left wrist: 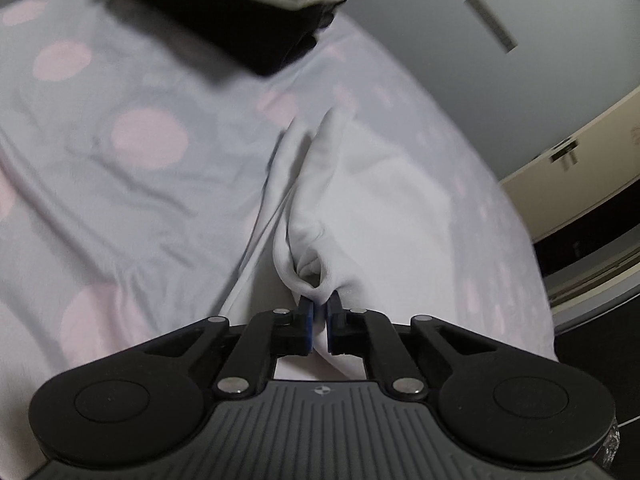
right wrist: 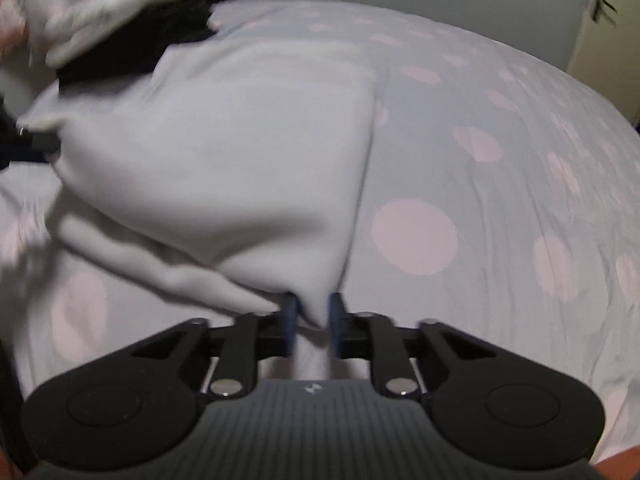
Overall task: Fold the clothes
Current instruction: 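Fold the shirt in half with the right gripper and release it, then grasp the folded shirt with the left gripper while the right gripper grasps it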
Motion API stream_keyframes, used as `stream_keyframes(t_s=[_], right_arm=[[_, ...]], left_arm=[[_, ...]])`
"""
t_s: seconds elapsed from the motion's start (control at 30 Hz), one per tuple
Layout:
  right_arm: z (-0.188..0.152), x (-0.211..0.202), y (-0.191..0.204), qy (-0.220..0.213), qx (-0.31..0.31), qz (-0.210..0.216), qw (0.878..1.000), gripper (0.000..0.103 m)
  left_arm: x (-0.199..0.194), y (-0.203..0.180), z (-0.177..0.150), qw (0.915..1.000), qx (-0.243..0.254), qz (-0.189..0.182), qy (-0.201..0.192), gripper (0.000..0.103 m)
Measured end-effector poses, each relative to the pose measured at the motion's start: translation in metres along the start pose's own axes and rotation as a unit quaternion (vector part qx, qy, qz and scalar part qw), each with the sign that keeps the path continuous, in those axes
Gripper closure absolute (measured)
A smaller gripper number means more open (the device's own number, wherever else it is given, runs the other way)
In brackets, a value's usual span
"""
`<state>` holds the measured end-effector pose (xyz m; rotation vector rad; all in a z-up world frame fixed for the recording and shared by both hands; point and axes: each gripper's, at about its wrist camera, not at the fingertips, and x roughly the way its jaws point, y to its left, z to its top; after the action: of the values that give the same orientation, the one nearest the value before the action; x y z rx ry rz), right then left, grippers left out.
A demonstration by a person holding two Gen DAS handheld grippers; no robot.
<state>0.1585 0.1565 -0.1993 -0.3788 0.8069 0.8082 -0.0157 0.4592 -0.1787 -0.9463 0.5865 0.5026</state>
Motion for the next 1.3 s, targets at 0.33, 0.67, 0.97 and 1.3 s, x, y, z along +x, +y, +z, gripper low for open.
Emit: stream_keyframes(t_s=[0.33,0.67,0.97,1.3], right_arm=[[-0.008,-0.003,-0.018,0.026,0.062,0.0,0.998,0.098],[-0.013,-0.01,-0.03,0.036,0.102,0.018,0.994,0.089],[0.0,-0.034,-0.04,-0.043,0.136,0.063,0.988,0.058],[0.06,0.03,-0.069,-0.018,0.209,0.109,0.972,0.043]], left_arm=[[0.025,0.014,-0.01,0.9916,-0.022,0.092,0.088,0.097],[0.012,0.004,-0.008,0.9911,0.006,0.123,0.051,0.056],[-0.002,-0.015,0.014,0.9961,0.052,0.06,-0.039,0.049],[0.069,-0.036,0.052,0.9886,0.132,0.062,-0.036,0.029]])
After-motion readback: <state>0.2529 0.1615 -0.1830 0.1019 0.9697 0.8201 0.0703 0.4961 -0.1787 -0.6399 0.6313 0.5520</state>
